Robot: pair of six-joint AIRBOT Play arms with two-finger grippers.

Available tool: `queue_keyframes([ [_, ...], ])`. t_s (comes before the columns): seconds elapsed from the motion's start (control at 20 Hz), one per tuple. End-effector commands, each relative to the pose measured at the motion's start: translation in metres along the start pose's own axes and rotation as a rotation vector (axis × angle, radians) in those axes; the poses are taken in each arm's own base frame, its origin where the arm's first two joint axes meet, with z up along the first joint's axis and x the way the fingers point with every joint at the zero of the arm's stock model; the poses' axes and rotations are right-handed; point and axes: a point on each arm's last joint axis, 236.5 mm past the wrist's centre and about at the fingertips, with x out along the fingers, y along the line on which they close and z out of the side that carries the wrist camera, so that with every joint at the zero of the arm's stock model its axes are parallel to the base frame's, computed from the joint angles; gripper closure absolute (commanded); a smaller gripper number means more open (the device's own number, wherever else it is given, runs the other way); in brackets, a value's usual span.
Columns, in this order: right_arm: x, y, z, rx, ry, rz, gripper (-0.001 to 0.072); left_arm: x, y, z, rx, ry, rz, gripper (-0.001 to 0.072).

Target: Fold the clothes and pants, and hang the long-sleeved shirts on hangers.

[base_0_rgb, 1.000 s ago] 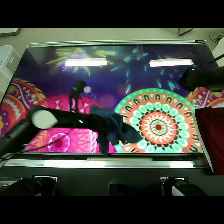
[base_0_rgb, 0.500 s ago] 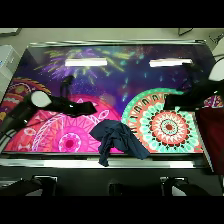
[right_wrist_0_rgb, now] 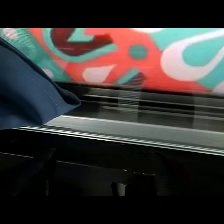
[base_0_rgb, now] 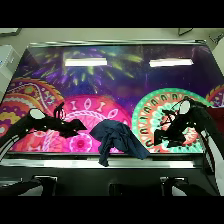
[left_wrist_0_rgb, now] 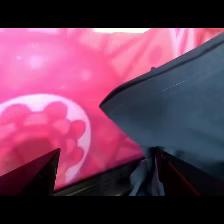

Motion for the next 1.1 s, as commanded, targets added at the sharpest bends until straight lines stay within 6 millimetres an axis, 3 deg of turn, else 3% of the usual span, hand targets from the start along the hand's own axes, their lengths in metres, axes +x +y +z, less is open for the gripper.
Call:
queue_keyframes([
  [0.0, 0.012, 0.01, -0.009, 0.008, 0.036, 0.051, 0.0034, 0.028, -0.006, 0.01, -0.062, -0.084, -0.115, 0.0004],
  [0.25, 0.011, 0.021, -0.009, 0.008, 0.034, 0.098, 0.0034, 0.055, -0.015, 0.003, -0.088, -0.043, -0.156, 0.0004],
  [0.4, 0.011, 0.022, -0.009, 0.008, 0.035, 0.103, 0.0034, 0.062, -0.031, 0.003, -0.084, -0.055, -0.201, 0.0007],
  [0.45, 0.011, 0.022, -0.009, 0.011, 0.035, 0.104, 0.0034, 0.065, -0.034, 0.004, -0.092, -0.062, -0.206, 0.0055],
  [0.5, 0.011, 0.023, -0.009, 0.011, 0.035, 0.108, 0.0034, 0.068, -0.037, 0.003, -0.097, -0.066, -0.208, 0.0182],
  [0.55, 0.01, 0.024, -0.009, 0.011, 0.035, 0.111, 0.0034, 0.071, -0.039, 0.003, -0.1, -0.069, -0.209, 0.0253],
  [0.65, 0.01, 0.024, -0.009, 0.011, 0.037, 0.112, 0.0034, 0.073, -0.043, 0.001, -0.095, -0.07, -0.212, 0.0626],
  [0.7, 0.01, 0.024, -0.009, 0.011, 0.036, 0.111, 0.0034, 0.072, -0.045, 0.001, -0.084, -0.067, -0.217, 0.068],
  [0.9, 0.033, 0.02, -0.007, 0.054, 0.025, 0.116, 0.0032, 0.061, -0.052, 0.006, -0.044, -0.089, -0.235, 0.0682],
  [1.05, 0.061, 0.037, -0.005, 0.117, 0.007, 0.221, 0.003, 0.054, -0.056, 0.006, -0.015, -0.098, -0.239, 0.0682],
])
